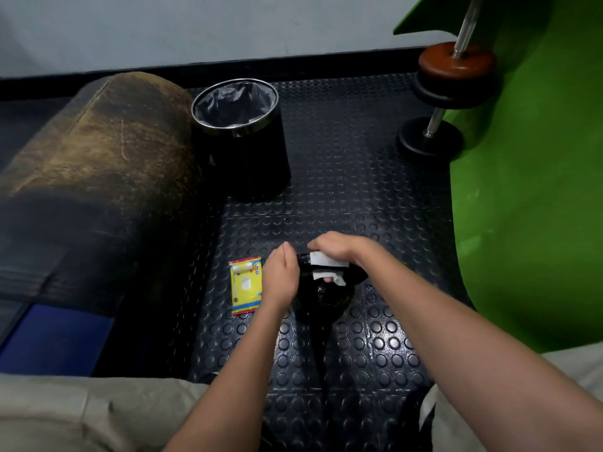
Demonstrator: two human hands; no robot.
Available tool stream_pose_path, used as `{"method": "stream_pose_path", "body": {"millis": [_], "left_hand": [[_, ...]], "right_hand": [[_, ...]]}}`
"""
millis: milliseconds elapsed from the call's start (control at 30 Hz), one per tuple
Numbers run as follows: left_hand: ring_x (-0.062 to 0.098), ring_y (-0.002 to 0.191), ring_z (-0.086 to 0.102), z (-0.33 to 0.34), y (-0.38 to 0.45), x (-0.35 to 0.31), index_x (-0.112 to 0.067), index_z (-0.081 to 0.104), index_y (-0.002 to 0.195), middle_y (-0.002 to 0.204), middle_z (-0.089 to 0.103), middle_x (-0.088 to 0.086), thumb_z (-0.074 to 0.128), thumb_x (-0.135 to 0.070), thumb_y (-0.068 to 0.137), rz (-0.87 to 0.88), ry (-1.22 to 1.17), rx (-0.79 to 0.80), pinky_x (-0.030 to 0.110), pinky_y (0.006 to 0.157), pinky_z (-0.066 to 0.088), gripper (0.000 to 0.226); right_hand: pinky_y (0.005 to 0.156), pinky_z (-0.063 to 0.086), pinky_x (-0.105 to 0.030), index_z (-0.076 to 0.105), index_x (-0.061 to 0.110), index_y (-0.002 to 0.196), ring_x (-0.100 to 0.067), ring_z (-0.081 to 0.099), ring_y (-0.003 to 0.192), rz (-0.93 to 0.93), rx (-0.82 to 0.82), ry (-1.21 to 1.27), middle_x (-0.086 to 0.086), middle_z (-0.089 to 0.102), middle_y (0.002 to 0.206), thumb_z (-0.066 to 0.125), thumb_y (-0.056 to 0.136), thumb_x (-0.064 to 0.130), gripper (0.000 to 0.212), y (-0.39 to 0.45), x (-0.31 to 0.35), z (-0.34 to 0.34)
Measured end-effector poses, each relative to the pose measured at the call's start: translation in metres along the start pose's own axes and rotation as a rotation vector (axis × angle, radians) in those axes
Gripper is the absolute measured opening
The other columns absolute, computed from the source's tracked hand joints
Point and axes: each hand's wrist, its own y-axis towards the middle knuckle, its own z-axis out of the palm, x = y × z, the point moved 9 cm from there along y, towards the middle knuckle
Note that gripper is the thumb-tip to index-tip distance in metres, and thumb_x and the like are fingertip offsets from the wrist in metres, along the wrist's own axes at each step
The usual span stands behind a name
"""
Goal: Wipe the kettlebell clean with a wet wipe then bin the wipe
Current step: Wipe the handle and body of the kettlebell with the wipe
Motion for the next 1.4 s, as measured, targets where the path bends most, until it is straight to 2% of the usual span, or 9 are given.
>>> {"method": "stream_pose_path", "body": {"millis": [133,167,233,600,767,1000,1167,1300,1400], "left_hand": [[0.019,0.067,0.041,0.001,-0.001,-0.003,-0.017,0.033,0.067,0.065,0.042,-0.004,0.027,-0.029,0.107,0.010,0.006,0.019,0.036,0.063,0.031,0.042],[0.018,0.066,0.040,0.001,-0.001,-0.003,-0.017,0.033,0.067,0.065,0.042,-0.004,0.027,-0.029,0.107,0.006,-0.004,0.020,0.036,0.063,0.032,0.043],[0.016,0.065,0.040,0.000,-0.001,-0.003,-0.016,0.034,0.068,0.066,0.041,-0.003,0.026,-0.030,0.108,-0.008,-0.016,0.021,0.035,0.061,0.033,0.043],[0.016,0.065,0.037,-0.002,-0.001,-0.002,-0.017,0.031,0.068,0.066,0.039,-0.002,0.025,-0.028,0.107,-0.006,0.007,0.004,0.036,0.060,0.029,0.042],[0.018,0.068,0.038,-0.001,0.000,0.000,-0.015,0.033,0.070,0.067,0.041,-0.001,0.026,-0.027,0.106,-0.024,-0.004,0.006,0.036,0.060,0.031,0.039],[0.016,0.067,0.039,-0.003,-0.002,0.002,-0.016,0.034,0.070,0.068,0.042,-0.002,0.026,-0.032,0.107,-0.025,-0.041,0.001,0.033,0.061,0.034,0.042],[0.017,0.065,0.038,-0.003,-0.002,0.001,-0.016,0.032,0.068,0.066,0.040,-0.002,0.025,-0.032,0.107,-0.022,-0.018,0.005,0.035,0.060,0.033,0.043],[0.018,0.066,0.040,-0.002,-0.001,-0.001,-0.016,0.033,0.068,0.066,0.042,-0.002,0.025,-0.030,0.108,-0.010,0.007,-0.007,0.036,0.061,0.032,0.043],[0.018,0.066,0.040,-0.002,-0.001,0.001,-0.016,0.033,0.067,0.066,0.042,-0.002,0.025,-0.030,0.108,-0.017,0.006,-0.010,0.035,0.061,0.029,0.043]], "right_hand": [[0.073,0.040,-0.028,0.057,0.025,0.121,0.003,0.061,0.063,0.053,0.046,0.033,0.002,0.056,0.105,0.037,0.105,0.049,0.035,-0.001,-0.023,-0.008],[0.088,0.044,-0.033,0.051,0.022,0.140,-0.003,0.067,0.093,0.068,0.050,0.028,-0.006,0.055,0.134,0.035,0.105,0.049,0.047,-0.005,-0.029,-0.012],[0.116,0.028,-0.042,0.034,0.015,0.156,-0.023,0.037,0.145,0.075,0.035,0.013,-0.007,0.027,0.165,0.032,0.108,0.045,0.057,-0.010,-0.038,-0.022],[0.119,0.021,-0.043,0.029,0.010,0.158,-0.029,0.024,0.152,0.012,-0.122,-0.028,-0.012,0.023,0.166,0.019,0.108,0.043,0.061,-0.012,0.003,-0.016],[0.109,0.034,-0.044,0.057,0.015,0.134,-0.030,0.043,0.138,0.005,-0.168,-0.044,-0.013,0.043,0.156,0.022,0.102,0.052,0.060,-0.008,0.016,-0.005],[0.114,0.029,-0.042,0.043,0.016,0.152,-0.027,0.038,0.143,0.059,-0.131,-0.022,-0.008,0.035,0.162,0.031,0.103,0.053,0.062,-0.011,-0.027,-0.023],[0.099,0.035,-0.039,0.059,0.012,0.115,-0.024,0.053,0.119,0.092,-0.102,0.124,-0.011,0.056,0.138,0.029,0.106,0.051,0.050,-0.010,-0.052,-0.031],[0.120,0.024,-0.049,0.040,0.018,0.154,-0.030,0.029,0.150,0.105,-0.165,0.094,-0.009,0.030,0.164,0.022,0.100,0.063,0.072,-0.012,-0.028,-0.022],[0.119,0.023,-0.044,0.034,0.018,0.157,-0.031,0.026,0.151,0.027,-0.202,-0.024,-0.011,0.026,0.165,0.017,0.104,0.057,0.068,-0.017,-0.002,-0.015]]}}
